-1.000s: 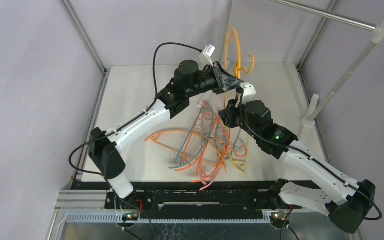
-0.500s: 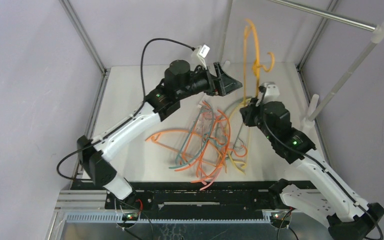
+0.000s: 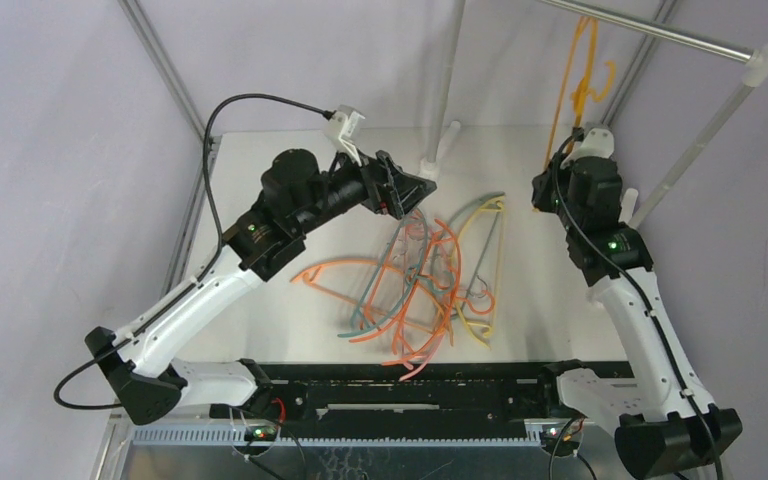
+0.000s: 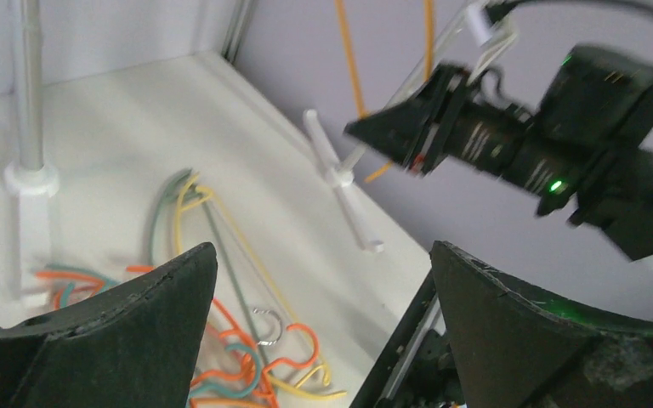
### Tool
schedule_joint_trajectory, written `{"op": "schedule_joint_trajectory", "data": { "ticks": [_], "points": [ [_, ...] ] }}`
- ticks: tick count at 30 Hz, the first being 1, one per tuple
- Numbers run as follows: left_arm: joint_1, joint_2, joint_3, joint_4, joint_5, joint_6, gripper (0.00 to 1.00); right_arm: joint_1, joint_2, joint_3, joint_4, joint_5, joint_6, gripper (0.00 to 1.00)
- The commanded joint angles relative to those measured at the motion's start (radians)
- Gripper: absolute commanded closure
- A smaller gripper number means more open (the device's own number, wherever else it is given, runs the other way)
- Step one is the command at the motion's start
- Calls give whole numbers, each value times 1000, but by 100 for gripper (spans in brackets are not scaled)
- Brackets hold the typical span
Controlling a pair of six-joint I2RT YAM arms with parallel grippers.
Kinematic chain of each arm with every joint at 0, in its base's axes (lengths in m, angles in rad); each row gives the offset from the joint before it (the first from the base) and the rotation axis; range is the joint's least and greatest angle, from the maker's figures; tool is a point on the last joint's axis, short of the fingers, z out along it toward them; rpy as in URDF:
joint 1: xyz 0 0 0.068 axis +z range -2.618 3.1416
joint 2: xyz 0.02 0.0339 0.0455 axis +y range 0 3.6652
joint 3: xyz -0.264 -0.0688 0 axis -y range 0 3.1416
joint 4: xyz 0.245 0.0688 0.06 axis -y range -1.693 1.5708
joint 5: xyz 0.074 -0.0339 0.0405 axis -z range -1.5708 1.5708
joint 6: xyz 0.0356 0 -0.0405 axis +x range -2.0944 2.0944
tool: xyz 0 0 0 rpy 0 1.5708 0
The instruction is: Organize the hangers
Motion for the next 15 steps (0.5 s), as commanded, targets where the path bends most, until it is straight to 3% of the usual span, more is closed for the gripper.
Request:
{"op": "schedule_joint_trajectory", "data": {
  "ticks": [1, 15],
  "points": [
    [6, -33, -57, -33, -48, 46, 1, -64, 42, 101, 63, -23, -37, 100],
    [33, -48, -124, -83, -67, 32, 0, -266, 223, 319, 66, -118, -67, 100]
  ]
}}
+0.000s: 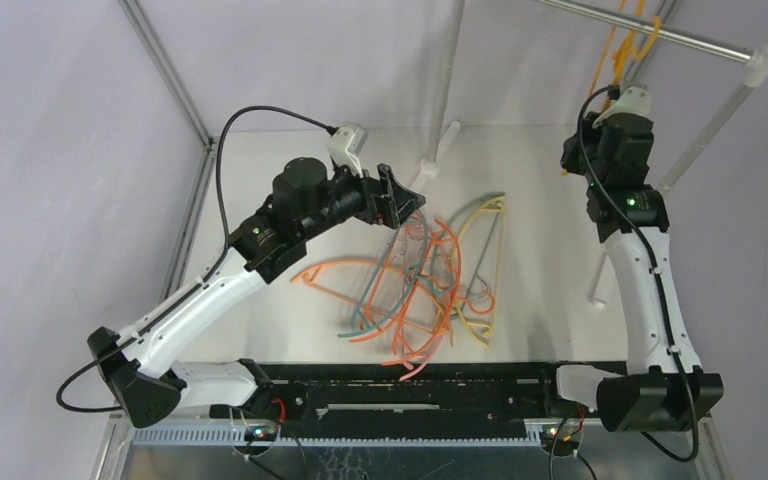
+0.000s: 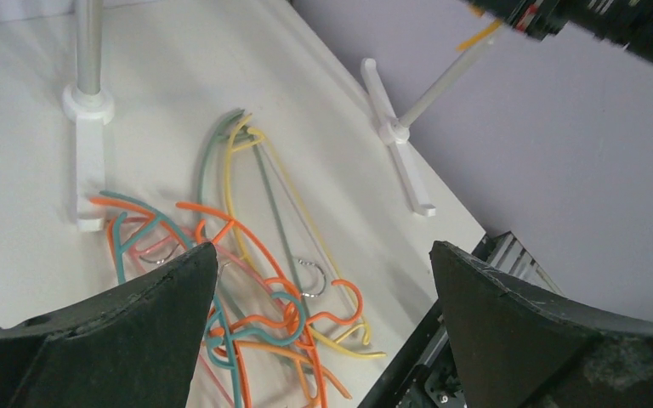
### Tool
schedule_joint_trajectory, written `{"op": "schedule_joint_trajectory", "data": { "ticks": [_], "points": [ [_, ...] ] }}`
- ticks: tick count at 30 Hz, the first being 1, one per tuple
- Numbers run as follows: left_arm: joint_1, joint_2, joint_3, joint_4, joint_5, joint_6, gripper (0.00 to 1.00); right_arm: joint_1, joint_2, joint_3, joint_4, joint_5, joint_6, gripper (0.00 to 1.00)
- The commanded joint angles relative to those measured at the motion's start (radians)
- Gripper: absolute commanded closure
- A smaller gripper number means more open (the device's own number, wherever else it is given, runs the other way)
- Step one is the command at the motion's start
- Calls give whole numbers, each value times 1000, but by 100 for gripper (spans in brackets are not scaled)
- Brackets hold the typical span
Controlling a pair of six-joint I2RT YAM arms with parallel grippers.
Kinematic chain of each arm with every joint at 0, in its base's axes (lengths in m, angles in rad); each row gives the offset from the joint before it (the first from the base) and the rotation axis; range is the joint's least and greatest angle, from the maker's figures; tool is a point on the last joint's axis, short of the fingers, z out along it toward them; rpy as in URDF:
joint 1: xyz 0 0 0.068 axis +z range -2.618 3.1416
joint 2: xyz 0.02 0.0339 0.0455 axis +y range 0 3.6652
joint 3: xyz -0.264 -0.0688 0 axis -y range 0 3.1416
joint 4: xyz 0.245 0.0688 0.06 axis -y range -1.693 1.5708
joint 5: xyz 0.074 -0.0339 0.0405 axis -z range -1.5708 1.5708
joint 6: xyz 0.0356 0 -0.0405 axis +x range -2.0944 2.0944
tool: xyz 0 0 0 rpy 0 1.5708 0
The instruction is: Organize the hangers
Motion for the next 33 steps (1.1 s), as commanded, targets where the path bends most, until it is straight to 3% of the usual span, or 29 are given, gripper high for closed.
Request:
{"op": "schedule_joint_trajectory", "data": {
  "ticks": [1, 12, 25, 27, 30, 33],
  "points": [
    [7, -34, -34, 3, -18, 0, 0, -85, 43, 90, 61, -61, -27, 100],
    [27, -45, -61, -50, -51, 18, 1, -273, 209, 216, 11, -159, 25, 100],
    [77, -61, -119, -71, -22, 39, 1, -401, 126, 50, 1, -64, 101, 99],
    [77, -57, -119, -72, -20, 44, 0, -404, 120, 39, -18, -46, 123, 90],
    [77, -54, -135, -74, -24, 52, 0, -404, 96, 9, -54, -17, 177, 65],
    [77, -60, -185, -66, -35, 68, 1, -401, 44, -34, -80, -30, 233, 50]
  ]
}}
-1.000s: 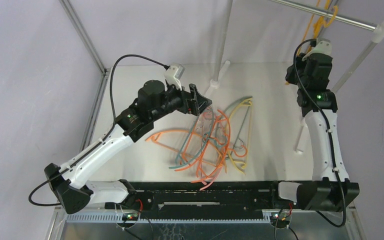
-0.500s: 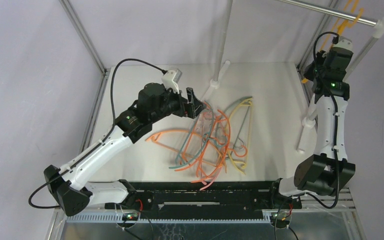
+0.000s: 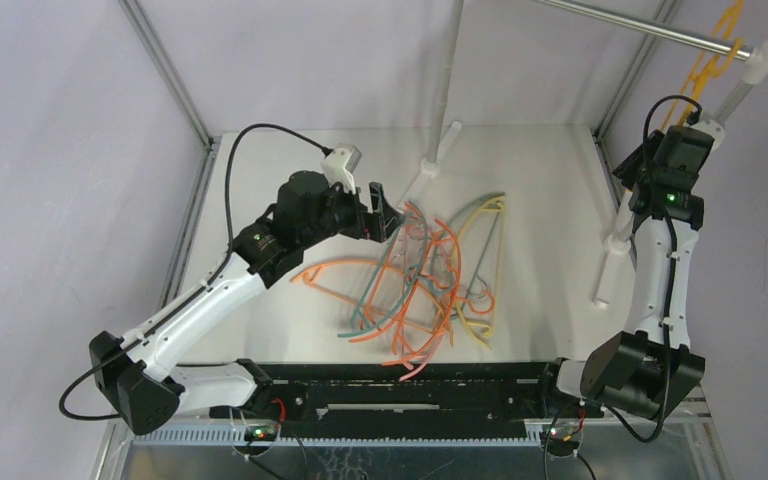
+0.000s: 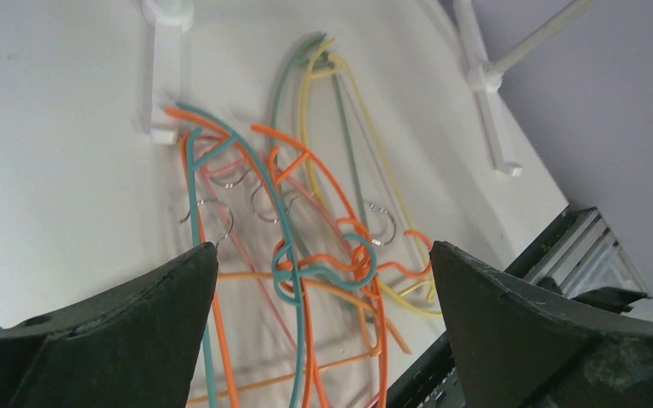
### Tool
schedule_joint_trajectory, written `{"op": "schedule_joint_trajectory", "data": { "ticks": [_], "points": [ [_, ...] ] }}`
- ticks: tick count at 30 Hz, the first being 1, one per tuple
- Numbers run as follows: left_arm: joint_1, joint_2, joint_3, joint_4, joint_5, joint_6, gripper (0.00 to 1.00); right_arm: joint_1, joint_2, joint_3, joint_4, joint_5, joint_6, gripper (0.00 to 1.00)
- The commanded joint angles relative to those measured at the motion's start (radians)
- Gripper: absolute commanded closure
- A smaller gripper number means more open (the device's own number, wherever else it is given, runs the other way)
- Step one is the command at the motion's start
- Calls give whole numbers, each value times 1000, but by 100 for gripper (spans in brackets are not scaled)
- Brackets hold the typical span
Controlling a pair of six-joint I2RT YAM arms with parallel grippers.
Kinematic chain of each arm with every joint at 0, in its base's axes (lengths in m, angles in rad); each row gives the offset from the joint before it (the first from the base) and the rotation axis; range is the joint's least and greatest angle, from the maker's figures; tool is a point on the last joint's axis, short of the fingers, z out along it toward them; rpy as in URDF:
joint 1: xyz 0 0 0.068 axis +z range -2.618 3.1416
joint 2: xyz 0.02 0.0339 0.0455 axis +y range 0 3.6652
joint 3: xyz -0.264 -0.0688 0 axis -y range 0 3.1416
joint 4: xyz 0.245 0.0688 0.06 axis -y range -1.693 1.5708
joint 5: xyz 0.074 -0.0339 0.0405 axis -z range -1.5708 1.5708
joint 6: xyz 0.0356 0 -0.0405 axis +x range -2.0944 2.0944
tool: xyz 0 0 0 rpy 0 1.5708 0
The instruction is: Organize the hangers
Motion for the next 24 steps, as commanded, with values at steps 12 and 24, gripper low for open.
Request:
{"op": "schedule_joint_trajectory", "data": {
  "ticks": [12, 24],
  "points": [
    [6, -65, -286, 118, -19, 36, 1, 252, -350, -178, -225, 107, 228, 32],
    [1, -36, -463, 226, -40, -7, 0, 488, -611, -451, -385, -41, 246, 31]
  ]
}}
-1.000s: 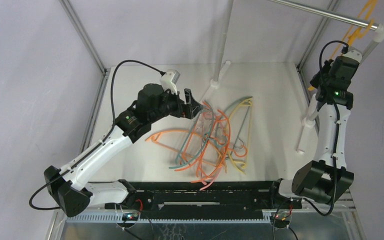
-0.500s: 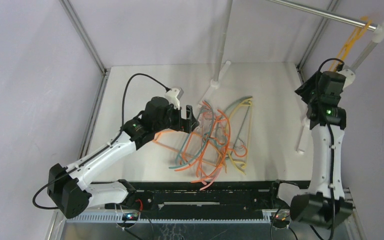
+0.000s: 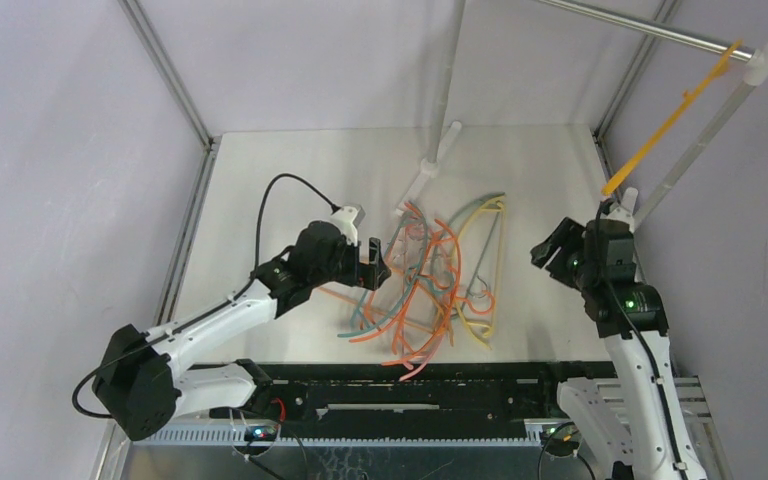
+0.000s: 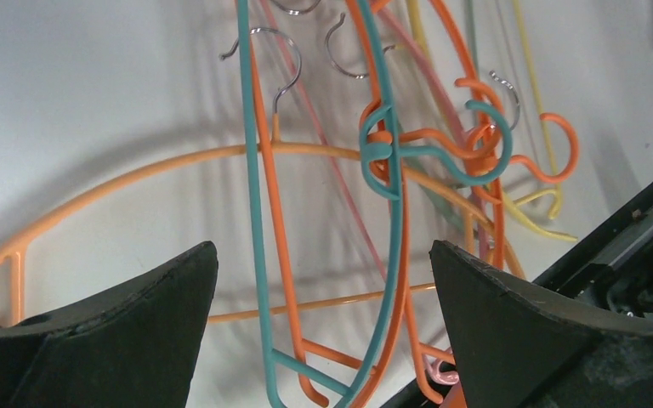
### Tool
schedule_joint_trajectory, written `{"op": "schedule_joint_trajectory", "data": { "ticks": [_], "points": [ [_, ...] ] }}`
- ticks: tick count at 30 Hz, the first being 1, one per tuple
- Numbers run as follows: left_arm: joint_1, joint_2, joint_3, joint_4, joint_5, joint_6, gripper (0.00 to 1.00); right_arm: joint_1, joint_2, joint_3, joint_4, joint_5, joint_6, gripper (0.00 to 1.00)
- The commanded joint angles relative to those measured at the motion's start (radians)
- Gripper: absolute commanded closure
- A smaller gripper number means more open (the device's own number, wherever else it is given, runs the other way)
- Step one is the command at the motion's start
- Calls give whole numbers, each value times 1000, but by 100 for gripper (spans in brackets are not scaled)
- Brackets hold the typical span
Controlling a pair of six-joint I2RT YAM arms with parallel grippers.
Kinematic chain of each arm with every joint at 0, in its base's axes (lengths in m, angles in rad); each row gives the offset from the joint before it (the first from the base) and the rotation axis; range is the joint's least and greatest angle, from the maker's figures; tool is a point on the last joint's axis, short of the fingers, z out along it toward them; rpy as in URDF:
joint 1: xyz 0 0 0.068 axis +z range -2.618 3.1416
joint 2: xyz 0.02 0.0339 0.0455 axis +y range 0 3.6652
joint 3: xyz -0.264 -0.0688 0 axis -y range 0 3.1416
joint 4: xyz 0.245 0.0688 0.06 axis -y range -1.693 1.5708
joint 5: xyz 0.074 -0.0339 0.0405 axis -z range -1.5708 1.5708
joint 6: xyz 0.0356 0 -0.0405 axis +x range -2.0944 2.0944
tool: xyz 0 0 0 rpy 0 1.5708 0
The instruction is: Organize the hangers
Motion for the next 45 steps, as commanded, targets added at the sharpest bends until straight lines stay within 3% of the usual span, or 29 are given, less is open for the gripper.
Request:
{"op": "schedule_joint_trajectory", "data": {
  "ticks": [1, 6, 9, 14, 29, 38, 45],
  "points": [
    [-4, 6, -43, 90, -19, -31, 0, 83, -30, -31, -30, -92, 23, 30],
    [-28, 36, -105, 92, -38, -38, 4, 286, 8, -22, -25, -47, 36, 30],
    [-43, 56, -146, 105, -37, -38, 15, 411, 35, -10, -21, 3, 62, 30],
    [-68, 76, -153, 107, -40, -30, 21, 526, 77, -5, 8, 54, 88, 30],
    [-115, 48, -68, 39, -68, 31, 33, 531, 139, 2, 43, 25, 59, 32],
    [-116, 129, -91, 63, -124, 54, 35, 531, 151, 1, 52, 12, 51, 32],
    [-120, 62, -32, 8, -99, 83, 47, 530, 154, -4, 47, 28, 42, 32]
  ]
}}
